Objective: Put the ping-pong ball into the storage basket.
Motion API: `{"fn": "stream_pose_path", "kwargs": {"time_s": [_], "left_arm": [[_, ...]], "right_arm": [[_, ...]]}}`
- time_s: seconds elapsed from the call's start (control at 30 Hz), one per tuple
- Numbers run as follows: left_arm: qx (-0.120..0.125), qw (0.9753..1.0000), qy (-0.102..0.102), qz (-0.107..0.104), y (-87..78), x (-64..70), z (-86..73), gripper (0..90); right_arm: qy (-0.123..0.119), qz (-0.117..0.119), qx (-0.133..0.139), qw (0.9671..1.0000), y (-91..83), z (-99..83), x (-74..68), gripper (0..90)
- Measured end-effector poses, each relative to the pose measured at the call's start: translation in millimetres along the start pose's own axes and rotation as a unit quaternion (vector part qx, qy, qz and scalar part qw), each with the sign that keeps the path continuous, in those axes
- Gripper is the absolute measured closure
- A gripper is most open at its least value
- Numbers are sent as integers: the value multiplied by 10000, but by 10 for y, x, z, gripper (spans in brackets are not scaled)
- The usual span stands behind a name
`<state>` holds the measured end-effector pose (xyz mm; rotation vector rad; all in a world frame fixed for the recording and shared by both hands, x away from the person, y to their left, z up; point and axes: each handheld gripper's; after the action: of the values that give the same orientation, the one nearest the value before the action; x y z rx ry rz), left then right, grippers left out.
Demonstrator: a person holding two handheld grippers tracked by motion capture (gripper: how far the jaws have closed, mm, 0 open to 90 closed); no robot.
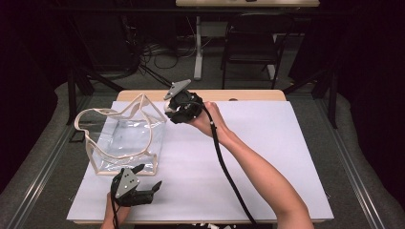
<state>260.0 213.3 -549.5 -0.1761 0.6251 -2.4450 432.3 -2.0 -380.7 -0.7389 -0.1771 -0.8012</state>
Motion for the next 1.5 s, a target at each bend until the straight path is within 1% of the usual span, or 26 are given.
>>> {"fn": "stream_pose_path", "kwargs": {"time_s": [0.17, 0.23, 0.43, 0.6, 1.1, 1.2, 1.5], "left_arm": [[1, 10000, -12, -3, 2, 4, 0, 163], [4, 10000, -1, -5, 2, 2, 1, 162], [5, 10000, -2, 1, -2, -3, -1, 163], [1, 10000, 3, 2, -5, 0, 0, 163], [8, 10000, -13, 8, -8, -3, -3, 163], [-4, 10000, 13, -1, -6, -3, -1, 163], [-2, 10000, 6, 3, -3, -2, -1, 163]], "right_arm": [[6, 14, 23, 10000, 6, 38, -7, 507], [-33, 25, 15, 10000, 13, 52, -12, 507], [-49, 35, 24, 10000, 31, 92, -41, 508], [-97, 54, 76, 9999, 33, 136, -73, 508], [-80, 109, 167, 9998, 22, 211, -127, 508], [-99, 117, 192, 9997, 18, 228, -140, 508], [-130, 134, 230, 9996, 6, 269, -167, 508]]}}
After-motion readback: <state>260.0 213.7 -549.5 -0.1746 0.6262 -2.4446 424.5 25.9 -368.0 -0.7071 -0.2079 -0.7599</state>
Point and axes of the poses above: each handheld gripper's, and its own axes: y roughly forward along the jaws, z roughly out of its top, x roughly to its right, and after that the axes turned 13 degrees about -z, right-handed
